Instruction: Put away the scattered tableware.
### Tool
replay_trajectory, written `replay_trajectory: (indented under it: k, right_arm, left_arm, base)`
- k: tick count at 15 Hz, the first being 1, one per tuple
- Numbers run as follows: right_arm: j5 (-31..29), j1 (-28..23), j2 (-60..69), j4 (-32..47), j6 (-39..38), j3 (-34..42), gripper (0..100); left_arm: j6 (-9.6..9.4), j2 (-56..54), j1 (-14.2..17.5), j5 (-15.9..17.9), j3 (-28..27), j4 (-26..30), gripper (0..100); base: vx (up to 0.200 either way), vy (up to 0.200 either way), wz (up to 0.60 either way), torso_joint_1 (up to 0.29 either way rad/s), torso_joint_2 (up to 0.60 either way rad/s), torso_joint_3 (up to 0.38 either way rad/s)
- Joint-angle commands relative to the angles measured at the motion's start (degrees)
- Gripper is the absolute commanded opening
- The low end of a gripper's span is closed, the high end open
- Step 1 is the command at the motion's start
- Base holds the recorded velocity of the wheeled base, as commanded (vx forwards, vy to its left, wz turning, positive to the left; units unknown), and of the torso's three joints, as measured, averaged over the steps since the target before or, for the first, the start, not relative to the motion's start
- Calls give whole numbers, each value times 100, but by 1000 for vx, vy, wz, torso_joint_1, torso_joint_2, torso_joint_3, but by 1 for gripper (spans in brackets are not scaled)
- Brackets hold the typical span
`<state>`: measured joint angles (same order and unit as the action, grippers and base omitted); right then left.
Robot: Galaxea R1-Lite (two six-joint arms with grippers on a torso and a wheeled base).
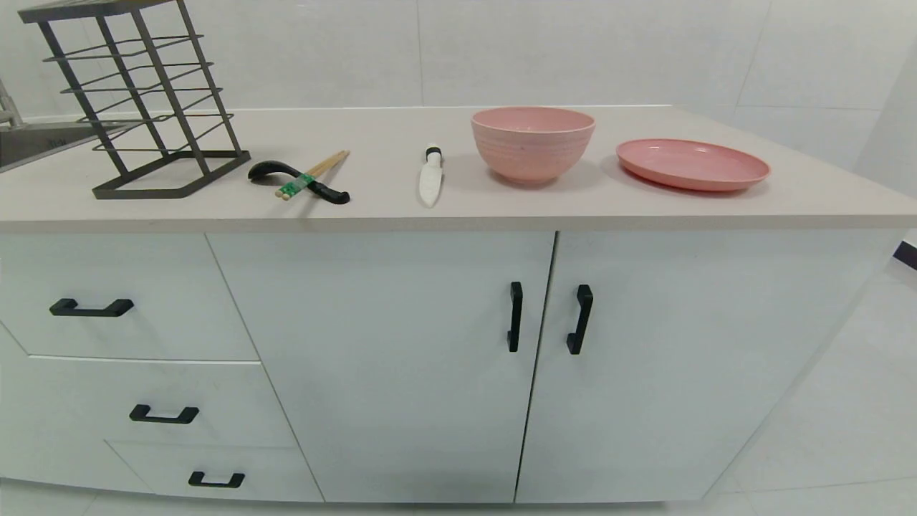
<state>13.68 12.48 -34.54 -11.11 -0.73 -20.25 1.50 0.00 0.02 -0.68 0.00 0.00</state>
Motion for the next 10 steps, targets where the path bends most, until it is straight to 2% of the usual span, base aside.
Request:
replay_trajectory:
  k: [1,5,7,10]
  right_arm:
    - [311,501,-1547,-568,12,-260,100]
    - [733,483,-2831,-1245,310,-243,100]
    - [847,483,-3542,-1843,469,-225,100]
    - [1348,483,-4624,-2932,741,-216,100]
  left_arm:
    - [8,0,-2,-2,0,0,100]
    - [26,0,-2,-2,0,0,100]
    - [35,0,6,-11,0,0,100]
    - [43,0,-2,-11,0,0,100]
  base:
    - [0,0,0,0,0,0]
    - [0,0,0,0,0,0]
    - [0,0,0,0,0,0]
    - [0,0,0,0,0,0]
